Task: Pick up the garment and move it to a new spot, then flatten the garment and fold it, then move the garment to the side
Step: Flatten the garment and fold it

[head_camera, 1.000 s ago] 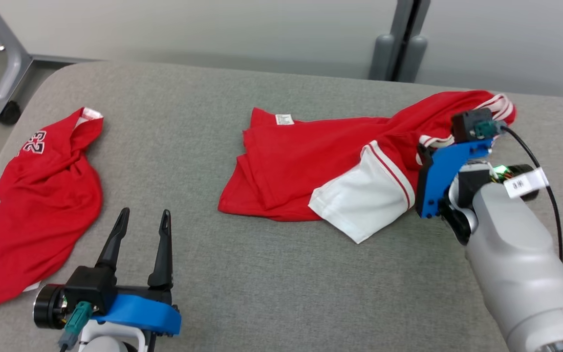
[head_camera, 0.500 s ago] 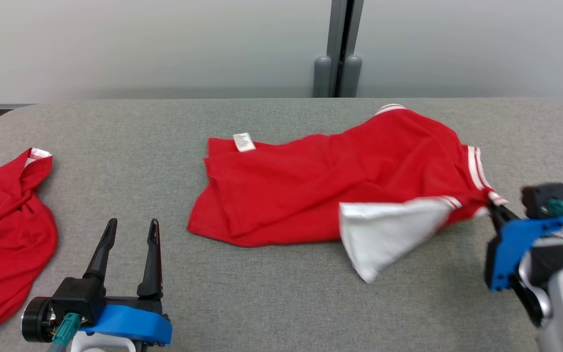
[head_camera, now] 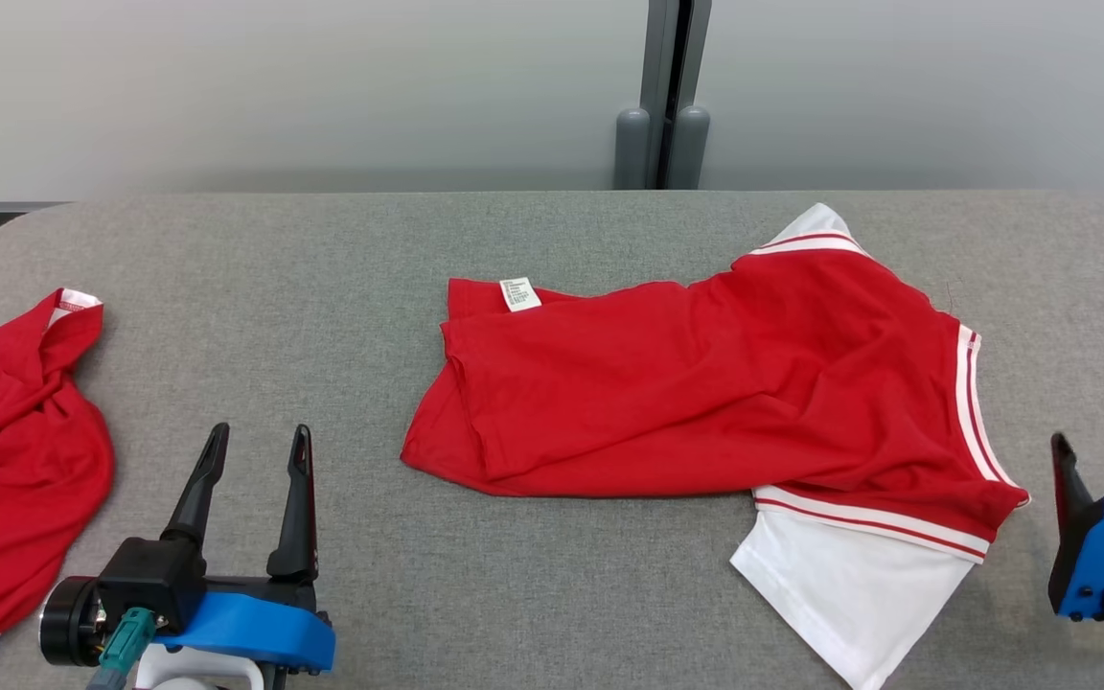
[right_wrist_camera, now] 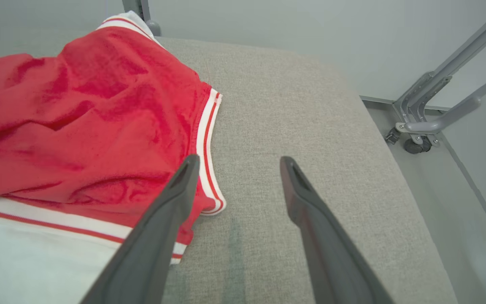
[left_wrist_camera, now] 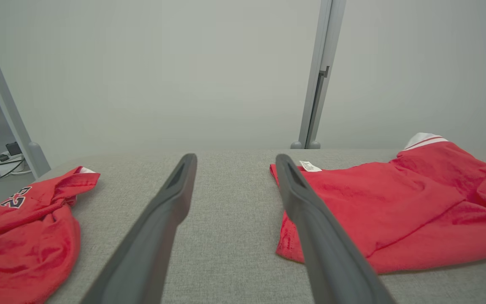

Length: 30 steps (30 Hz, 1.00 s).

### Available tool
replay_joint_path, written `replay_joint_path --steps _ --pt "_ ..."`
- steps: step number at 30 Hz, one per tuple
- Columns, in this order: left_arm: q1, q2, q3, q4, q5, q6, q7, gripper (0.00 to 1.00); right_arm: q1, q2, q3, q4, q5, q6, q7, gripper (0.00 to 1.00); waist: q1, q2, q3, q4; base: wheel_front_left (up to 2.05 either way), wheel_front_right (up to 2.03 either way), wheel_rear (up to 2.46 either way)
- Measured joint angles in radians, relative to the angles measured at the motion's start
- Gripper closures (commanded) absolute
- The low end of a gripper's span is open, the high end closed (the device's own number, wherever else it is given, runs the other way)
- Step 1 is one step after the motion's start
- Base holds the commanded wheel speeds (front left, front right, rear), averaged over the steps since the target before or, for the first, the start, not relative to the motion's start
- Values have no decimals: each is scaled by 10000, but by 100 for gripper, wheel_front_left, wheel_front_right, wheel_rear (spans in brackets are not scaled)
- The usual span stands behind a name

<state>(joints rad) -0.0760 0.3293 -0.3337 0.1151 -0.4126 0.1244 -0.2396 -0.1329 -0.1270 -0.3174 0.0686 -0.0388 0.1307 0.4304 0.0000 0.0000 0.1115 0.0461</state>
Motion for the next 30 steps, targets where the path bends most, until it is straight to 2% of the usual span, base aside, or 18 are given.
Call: replay_joint_path --steps 6,11,15,20,24,30 --pt "-30 -50 -23 82 -31 25 -13 0 230 614 171 -637 792 0 -926 0 0 0 -74 37 0 0 0" --pt "-29 -100 -50 178 -86 23 -44 0 460 748 587 -734 1312 0 -2748 0 0 0 -168 77 0 0 0" --pt "10 -100 -63 282 -88 23 -86 0 726 761 761 -165 2000 0 -4328 0 0 0 -306 105 0 0 0" --pt "243 -82 -46 403 -88 31 -109 0 1122 771 1120 639 2362 0 -5507 0 0 0 -595 100 0 0 0" --pt "564 -79 -8 466 -92 115 -161 0 1333 771 1356 961 2437 0 -5812 0 -1 0 -888 41 0 0 0" --pt "884 -111 17 458 -117 173 -180 0 1607 773 1517 1104 2518 0 -5714 0 -2 -1 -1215 -74 0 0 0"
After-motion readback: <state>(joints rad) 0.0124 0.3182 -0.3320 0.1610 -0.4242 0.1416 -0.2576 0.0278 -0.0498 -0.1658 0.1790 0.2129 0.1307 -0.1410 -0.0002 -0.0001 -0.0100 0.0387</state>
